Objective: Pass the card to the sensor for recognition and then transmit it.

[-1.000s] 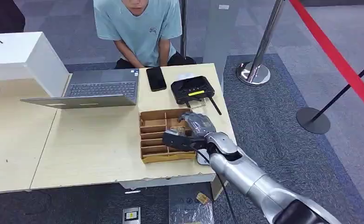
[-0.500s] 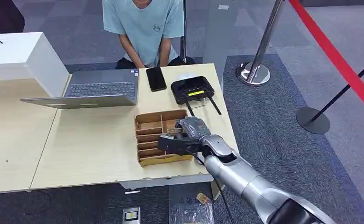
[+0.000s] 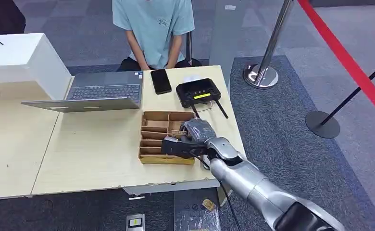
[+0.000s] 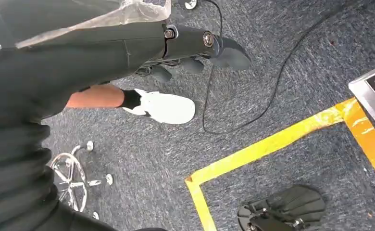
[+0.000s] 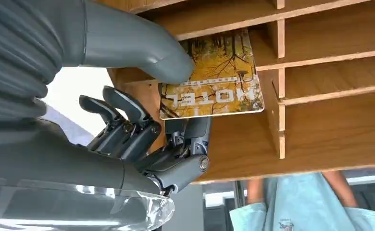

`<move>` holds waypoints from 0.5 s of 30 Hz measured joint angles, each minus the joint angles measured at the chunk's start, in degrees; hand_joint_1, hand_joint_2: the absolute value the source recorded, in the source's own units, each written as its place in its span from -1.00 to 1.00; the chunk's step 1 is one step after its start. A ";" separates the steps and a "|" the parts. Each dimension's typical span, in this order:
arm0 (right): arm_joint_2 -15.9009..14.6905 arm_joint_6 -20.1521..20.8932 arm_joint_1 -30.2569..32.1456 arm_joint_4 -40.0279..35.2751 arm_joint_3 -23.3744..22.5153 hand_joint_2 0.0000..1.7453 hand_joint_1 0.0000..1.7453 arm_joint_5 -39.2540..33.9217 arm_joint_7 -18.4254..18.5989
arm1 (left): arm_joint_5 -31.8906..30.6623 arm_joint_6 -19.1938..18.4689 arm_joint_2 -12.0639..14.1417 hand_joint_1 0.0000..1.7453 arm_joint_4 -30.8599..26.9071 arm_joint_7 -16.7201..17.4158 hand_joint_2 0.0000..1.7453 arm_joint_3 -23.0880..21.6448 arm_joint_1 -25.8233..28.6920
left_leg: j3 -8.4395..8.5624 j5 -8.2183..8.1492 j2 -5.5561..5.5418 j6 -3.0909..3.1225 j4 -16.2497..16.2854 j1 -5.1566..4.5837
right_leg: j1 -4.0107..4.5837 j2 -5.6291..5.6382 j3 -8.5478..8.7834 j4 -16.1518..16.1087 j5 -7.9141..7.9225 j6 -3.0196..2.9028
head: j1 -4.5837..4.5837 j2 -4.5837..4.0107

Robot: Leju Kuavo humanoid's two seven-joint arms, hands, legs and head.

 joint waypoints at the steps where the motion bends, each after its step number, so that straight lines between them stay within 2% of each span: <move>1: -0.04 0.09 -0.59 -0.02 0.00 1.00 1.00 -0.15 0.11 | -0.04 0.00 0.00 -1.00 0.00 0.00 1.00 0.00 0.00 | 0.00 0.00 0.00 0.00 0.00 0.00 | 0.00 0.00 0.00 0.00 0.00 0.00 | 0.00 0.00; 15: -1.90 4.50 -11.12 -3.02 -0.15 1.00 1.00 0.66 3.65 | -0.52 -0.02 0.00 -1.00 0.00 -0.04 1.00 0.00 -0.09 | -0.02 0.01 0.00 -0.01 0.01 0.00 | 0.00 0.00 -0.05 0.00 0.00 0.00 | 0.00 0.00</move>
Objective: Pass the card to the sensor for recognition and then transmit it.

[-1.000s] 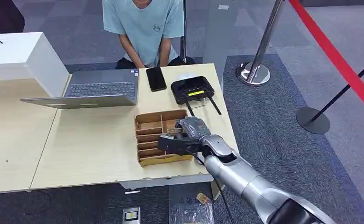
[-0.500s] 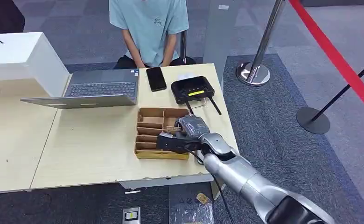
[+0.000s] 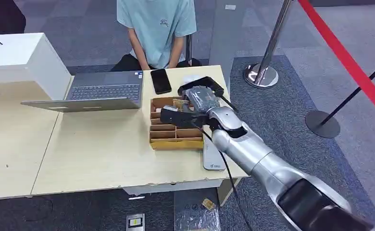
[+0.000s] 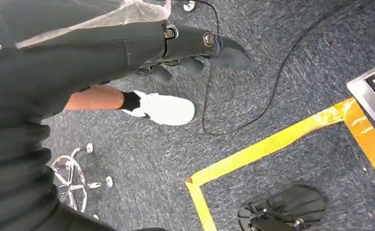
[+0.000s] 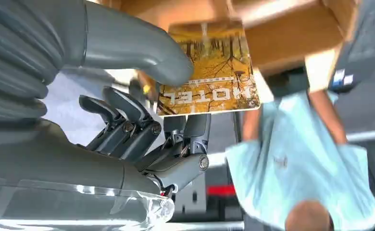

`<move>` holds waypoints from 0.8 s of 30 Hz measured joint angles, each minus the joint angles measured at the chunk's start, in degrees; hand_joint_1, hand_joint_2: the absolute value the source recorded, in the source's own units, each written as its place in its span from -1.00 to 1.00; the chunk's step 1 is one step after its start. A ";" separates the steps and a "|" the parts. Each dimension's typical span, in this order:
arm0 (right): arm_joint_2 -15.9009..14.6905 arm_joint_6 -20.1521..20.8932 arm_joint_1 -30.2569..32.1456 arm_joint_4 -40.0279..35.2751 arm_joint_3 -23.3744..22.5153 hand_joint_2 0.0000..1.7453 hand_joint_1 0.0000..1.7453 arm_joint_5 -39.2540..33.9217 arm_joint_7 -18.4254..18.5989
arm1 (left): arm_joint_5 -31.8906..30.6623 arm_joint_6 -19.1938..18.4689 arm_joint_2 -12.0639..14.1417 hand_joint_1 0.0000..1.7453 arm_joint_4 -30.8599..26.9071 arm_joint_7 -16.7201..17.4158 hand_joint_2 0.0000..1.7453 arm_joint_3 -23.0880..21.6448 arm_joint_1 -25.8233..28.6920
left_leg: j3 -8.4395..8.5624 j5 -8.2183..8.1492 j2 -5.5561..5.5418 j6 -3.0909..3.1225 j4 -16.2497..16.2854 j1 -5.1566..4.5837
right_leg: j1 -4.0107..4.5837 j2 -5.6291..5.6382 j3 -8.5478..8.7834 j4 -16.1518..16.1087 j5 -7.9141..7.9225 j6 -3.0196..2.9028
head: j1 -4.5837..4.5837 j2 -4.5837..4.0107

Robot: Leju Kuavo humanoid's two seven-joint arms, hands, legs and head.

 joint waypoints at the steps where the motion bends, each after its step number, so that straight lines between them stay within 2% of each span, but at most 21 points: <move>1: -0.26 0.22 -0.77 -0.33 -0.02 1.00 1.00 0.09 0.06 | 0.00 0.00 0.00 -1.00 0.00 0.00 1.00 0.00 0.00 | 0.00 0.00 0.00 0.00 0.00 0.00 | 0.00 0.00 0.00 0.00 0.00 0.00 | 0.02 0.00; 7: -1.59 1.40 -3.31 -1.88 -0.04 1.00 1.00 0.57 0.98 | 0.00 0.02 -0.02 -1.00 0.00 -0.02 1.00 0.00 -0.05 | 0.01 0.00 0.00 0.00 0.00 0.00 | 0.00 0.00 0.01 0.00 0.00 0.00 | 0.00 0.00; 18: -2.18 1.46 -3.12 -1.88 0.20 1.00 1.00 0.59 1.03 | -0.17 0.00 -0.07 -1.00 0.00 -0.04 1.00 0.00 -0.21 | -0.01 0.00 -0.01 0.00 -0.01 0.00 | 0.01 0.00 0.00 0.00 0.00 0.00 | 0.00 0.00; 24: -2.27 3.50 -4.52 -0.61 0.33 1.00 1.00 1.72 1.29 | -1.00 -0.19 -0.07 -1.00 0.00 0.06 1.00 0.00 -0.51 | -0.02 0.00 -0.01 0.00 0.00 0.00 | 0.00 0.00 -0.01 0.00 0.00 0.00 | 0.00 0.00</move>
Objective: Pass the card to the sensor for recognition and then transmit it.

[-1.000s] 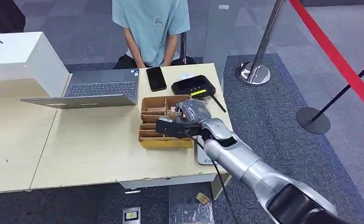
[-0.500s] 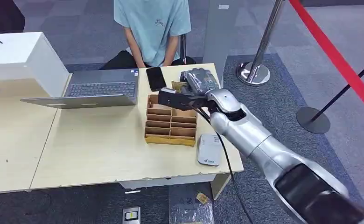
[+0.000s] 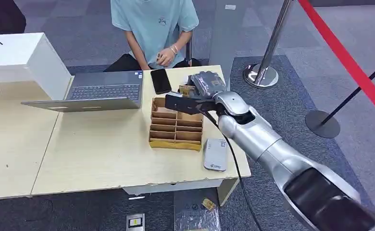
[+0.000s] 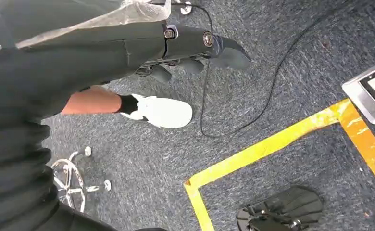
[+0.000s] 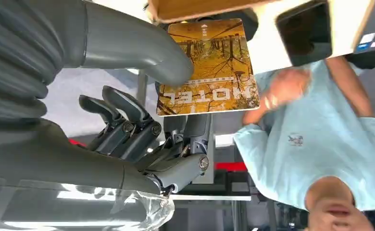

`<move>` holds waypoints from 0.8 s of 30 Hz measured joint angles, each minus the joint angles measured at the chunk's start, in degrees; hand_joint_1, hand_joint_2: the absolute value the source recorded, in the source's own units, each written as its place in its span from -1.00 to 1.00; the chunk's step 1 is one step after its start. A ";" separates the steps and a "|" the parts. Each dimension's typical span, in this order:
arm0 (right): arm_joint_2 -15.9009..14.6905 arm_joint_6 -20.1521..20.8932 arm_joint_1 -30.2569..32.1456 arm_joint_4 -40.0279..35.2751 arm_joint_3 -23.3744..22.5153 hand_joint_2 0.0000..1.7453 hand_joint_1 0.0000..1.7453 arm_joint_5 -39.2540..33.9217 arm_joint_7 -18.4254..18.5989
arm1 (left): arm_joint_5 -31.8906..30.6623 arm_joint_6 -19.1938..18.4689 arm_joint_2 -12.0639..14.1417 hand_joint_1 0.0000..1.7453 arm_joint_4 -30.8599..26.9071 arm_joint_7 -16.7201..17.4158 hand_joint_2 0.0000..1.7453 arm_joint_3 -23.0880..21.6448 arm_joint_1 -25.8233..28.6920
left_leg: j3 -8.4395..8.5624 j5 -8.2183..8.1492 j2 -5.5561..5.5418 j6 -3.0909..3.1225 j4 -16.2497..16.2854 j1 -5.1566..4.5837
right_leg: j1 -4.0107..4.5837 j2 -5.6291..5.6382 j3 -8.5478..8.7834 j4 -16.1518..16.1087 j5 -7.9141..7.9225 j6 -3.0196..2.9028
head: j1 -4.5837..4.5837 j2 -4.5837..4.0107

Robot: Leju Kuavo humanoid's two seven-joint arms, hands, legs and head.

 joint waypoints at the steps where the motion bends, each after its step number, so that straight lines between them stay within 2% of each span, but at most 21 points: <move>1: -0.09 0.18 -0.60 0.35 0.02 1.00 1.00 0.16 0.02 | -0.05 -0.05 0.02 -1.00 0.00 0.00 1.00 0.00 -0.07 | 0.00 0.00 0.00 0.00 0.00 0.00 | 0.00 0.00 0.00 0.00 0.00 0.00 | 0.00 0.00; 14: -0.85 3.17 -9.04 6.62 1.40 1.00 1.00 5.25 0.79 | -0.73 -0.13 0.07 -1.00 0.00 0.18 1.00 0.00 -0.55 | 0.00 0.00 0.00 -0.01 0.00 0.00 | 0.00 0.00 0.00 0.00 0.01 0.00 | 0.00 0.00; 24: 0.07 3.61 -10.02 9.18 3.17 1.00 0.96 7.72 0.46 | -0.59 -0.13 0.00 -1.00 0.00 0.26 1.00 0.00 -0.53 | -0.01 0.00 -0.01 0.00 0.00 0.00 | 0.00 0.00 0.00 0.01 0.01 0.00 | 0.00 0.00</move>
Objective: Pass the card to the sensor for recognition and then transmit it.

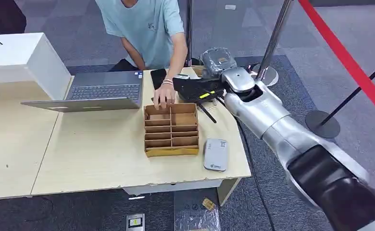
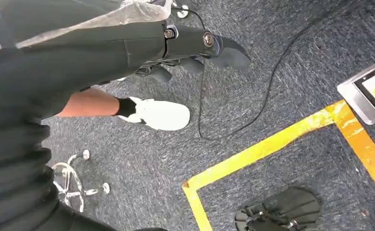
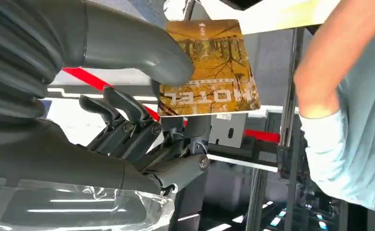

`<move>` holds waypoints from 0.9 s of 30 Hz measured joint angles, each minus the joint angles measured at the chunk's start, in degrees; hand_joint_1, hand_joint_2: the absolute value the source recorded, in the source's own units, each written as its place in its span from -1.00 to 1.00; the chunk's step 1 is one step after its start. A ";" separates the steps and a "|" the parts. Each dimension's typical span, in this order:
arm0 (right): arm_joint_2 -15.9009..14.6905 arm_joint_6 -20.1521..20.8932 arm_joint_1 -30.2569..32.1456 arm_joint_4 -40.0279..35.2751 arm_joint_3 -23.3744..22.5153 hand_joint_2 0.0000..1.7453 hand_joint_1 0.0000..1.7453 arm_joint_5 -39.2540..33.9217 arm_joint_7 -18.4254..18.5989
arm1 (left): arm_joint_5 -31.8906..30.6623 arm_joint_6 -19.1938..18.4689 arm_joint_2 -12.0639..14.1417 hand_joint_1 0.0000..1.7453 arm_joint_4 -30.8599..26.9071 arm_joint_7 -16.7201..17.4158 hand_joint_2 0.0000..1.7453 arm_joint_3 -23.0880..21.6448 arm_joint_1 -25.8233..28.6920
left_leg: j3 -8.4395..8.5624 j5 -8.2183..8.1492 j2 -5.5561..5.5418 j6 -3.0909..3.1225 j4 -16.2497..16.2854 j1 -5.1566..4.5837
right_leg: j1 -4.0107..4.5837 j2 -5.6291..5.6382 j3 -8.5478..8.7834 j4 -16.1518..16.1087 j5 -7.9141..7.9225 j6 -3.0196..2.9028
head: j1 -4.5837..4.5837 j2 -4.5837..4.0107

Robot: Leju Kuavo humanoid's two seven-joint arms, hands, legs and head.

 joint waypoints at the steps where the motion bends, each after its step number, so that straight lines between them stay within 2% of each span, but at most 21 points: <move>1: 0.17 0.00 0.00 0.28 0.18 1.00 0.94 0.17 -0.15 | 0.00 0.00 0.00 -1.00 0.00 0.00 1.00 0.00 0.02 | 0.00 0.00 0.00 0.00 0.00 0.00 | 0.00 0.00 0.00 0.00 0.00 0.00 | 0.00 0.00; 16: 3.00 -0.24 0.06 2.69 2.49 1.00 0.92 1.62 -1.70 | -0.22 -0.15 -0.17 -1.00 0.00 0.05 1.00 0.00 0.05 | 0.01 0.00 0.00 0.00 0.00 0.00 | 0.00 0.00 -0.01 0.00 0.00 0.00 | 0.00 0.00; 27: 3.87 -0.24 0.30 2.89 2.93 1.00 0.92 1.83 -1.92 | -0.48 -0.35 -0.31 -1.00 0.00 0.05 1.00 0.00 0.05 | 0.01 0.00 0.01 0.00 0.00 0.00 | 0.00 0.00 0.00 0.00 0.00 0.00 | 0.00 0.00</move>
